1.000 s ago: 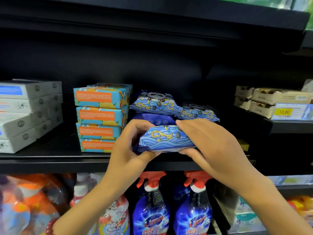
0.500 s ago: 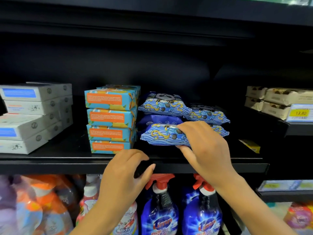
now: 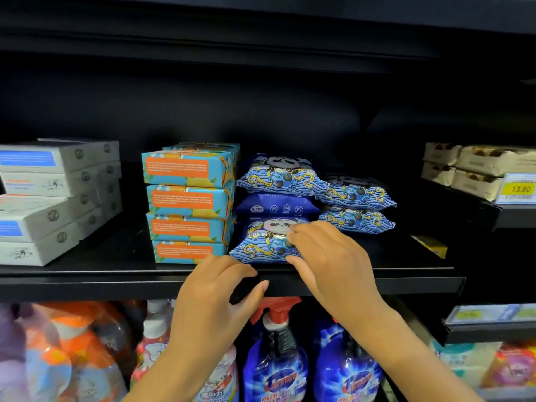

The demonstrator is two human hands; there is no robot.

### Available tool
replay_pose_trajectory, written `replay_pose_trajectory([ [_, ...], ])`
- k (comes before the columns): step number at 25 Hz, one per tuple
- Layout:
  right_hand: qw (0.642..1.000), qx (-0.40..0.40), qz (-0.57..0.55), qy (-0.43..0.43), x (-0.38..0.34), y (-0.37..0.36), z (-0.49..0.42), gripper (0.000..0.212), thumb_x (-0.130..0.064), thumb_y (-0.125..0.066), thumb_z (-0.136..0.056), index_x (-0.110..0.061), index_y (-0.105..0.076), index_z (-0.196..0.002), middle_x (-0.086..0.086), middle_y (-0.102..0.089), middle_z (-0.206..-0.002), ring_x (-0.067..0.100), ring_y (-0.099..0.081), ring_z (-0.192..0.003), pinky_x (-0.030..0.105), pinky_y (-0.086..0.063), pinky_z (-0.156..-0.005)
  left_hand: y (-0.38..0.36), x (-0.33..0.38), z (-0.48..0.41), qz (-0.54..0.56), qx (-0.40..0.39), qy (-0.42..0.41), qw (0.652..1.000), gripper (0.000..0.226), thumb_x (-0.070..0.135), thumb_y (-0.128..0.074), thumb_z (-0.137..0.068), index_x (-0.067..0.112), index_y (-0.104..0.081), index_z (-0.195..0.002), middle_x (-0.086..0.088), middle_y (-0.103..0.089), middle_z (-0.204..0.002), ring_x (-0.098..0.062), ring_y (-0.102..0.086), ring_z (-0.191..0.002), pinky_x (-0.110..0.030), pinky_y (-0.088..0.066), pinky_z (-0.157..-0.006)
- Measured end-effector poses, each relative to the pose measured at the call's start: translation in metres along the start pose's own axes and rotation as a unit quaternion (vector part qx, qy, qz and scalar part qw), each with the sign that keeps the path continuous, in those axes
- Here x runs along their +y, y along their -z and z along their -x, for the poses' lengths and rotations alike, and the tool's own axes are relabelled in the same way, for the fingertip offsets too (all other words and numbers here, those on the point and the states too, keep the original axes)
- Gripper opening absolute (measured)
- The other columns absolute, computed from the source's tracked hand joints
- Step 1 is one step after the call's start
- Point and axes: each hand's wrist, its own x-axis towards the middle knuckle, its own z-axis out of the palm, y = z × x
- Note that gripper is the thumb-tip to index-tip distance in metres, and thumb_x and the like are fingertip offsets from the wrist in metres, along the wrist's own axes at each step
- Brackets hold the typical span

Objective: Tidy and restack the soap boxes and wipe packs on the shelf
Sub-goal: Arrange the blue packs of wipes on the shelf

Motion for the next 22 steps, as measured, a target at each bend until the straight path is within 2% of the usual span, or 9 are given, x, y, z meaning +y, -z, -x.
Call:
replay_pose_trajectory([
  [7,0.999,-0.036,0.023,-0.019,-0.002,-0.010,-0.012,0.029,-0.019,-0.086,-0.061,-0.009,-0.067,-0.082,0.002,-0.068,-0.086,0.023,-0.064,-0.079,0.028,-0.054,-0.061,0.000,0.000,0.001,-0.006,-0.007,-0.002,1.000,0.021,0.032,-0.069,-0.073,0.012,-0.072,-0.080,0.003,-0.065,-0.079,-0.017,-0.060,-0.075,-0.023,-0.040,-0.070],
  [10,0.997,-0.068,0.015,-0.032,-0.001,-0.010,-0.018,0.032,-0.021,-0.086,-0.060,-0.009,-0.067,-0.082,0.003,-0.068,-0.085,0.023,-0.065,-0.081,0.027,-0.053,-0.059,0.000,0.002,-0.004,-0.031,-0.018,-0.010,0.999,0.023,0.033,-0.070,-0.072,0.011,-0.072,-0.078,0.002,-0.065,-0.076,-0.020,-0.061,-0.072,-0.025,-0.044,-0.064],
  [13,0.987,-0.100,-0.096,-0.075,0.016,-0.006,-0.022,0.030,-0.034,-0.073,-0.078,-0.014,-0.068,-0.099,-0.002,-0.067,-0.105,0.017,-0.058,-0.103,0.032,-0.049,-0.077,-0.002,0.006,-0.012,-0.039,-0.041,-0.036,0.998,0.025,0.034,-0.070,-0.071,0.010,-0.073,-0.079,0.001,-0.067,-0.076,-0.022,-0.064,-0.072,-0.028,-0.046,-0.063],
  [15,0.981,-0.026,-0.139,-0.132,0.038,0.000,-0.024,0.031,-0.033,-0.071,-0.080,-0.014,-0.068,-0.104,-0.002,-0.065,-0.112,0.016,-0.055,-0.109,0.029,-0.043,-0.087,-0.007,0.011,-0.018,-0.021,-0.069,-0.058,0.996,0.025,0.033,-0.070,-0.071,0.010,-0.074,-0.082,0.002,-0.069,-0.078,-0.020,-0.066,-0.075,-0.028,-0.049,-0.066],
  [17,0.980,0.047,-0.069,-0.179,0.071,0.005,-0.028,0.035,-0.027,-0.071,-0.080,-0.010,-0.066,-0.110,0.003,-0.063,-0.117,0.021,-0.053,-0.113,0.028,-0.039,-0.092,-0.012,0.017,-0.023,0.006,-0.099,-0.069,0.993,0.026,0.033,-0.070,-0.072,0.011,-0.075,-0.083,0.003,-0.070,-0.080,-0.017,-0.067,-0.077,-0.029,-0.054,-0.064],
  [18,0.979,0.029,-0.028,-0.202,0.087,0.008,-0.031,0.042,-0.028,-0.070,-0.081,-0.009,-0.061,-0.117,0.006,-0.059,-0.123,0.023,-0.049,-0.118,0.030,-0.037,-0.095,-0.015,0.019,-0.024,0.020,-0.109,-0.068,0.992,0.027,0.035,-0.070,-0.072,0.011,-0.075,-0.083,0.004,-0.071,-0.081,-0.017,-0.068,-0.078,-0.029,-0.055,-0.064],
  [20,0.968,-0.093,0.035,-0.229,0.112,0.006,-0.039,0.058,-0.034,-0.067,-0.083,-0.008,-0.048,-0.131,0.008,-0.051,-0.133,0.025,-0.041,-0.126,0.034,-0.033,-0.102,-0.017,0.022,-0.026,0.043,-0.116,-0.053,0.991,0.028,0.038,-0.069,-0.073,0.013,-0.076,-0.082,0.005,-0.071,-0.083,-0.016,-0.068,-0.080,-0.031,-0.056,-0.064],
  [22,0.949,-0.201,0.090,-0.224,0.125,-0.001,-0.046,0.062,-0.038,-0.065,-0.084,-0.009,-0.043,-0.134,0.009,-0.049,-0.132,0.026,-0.040,-0.124,0.035,-0.031,-0.102,-0.018,0.020,-0.025,0.056,-0.110,-0.043,0.991,0.027,0.039,-0.070,-0.072,0.014,-0.076,-0.081,0.006,-0.070,-0.083,-0.015,-0.067,-0.080,-0.031,-0.056,-0.064],
])
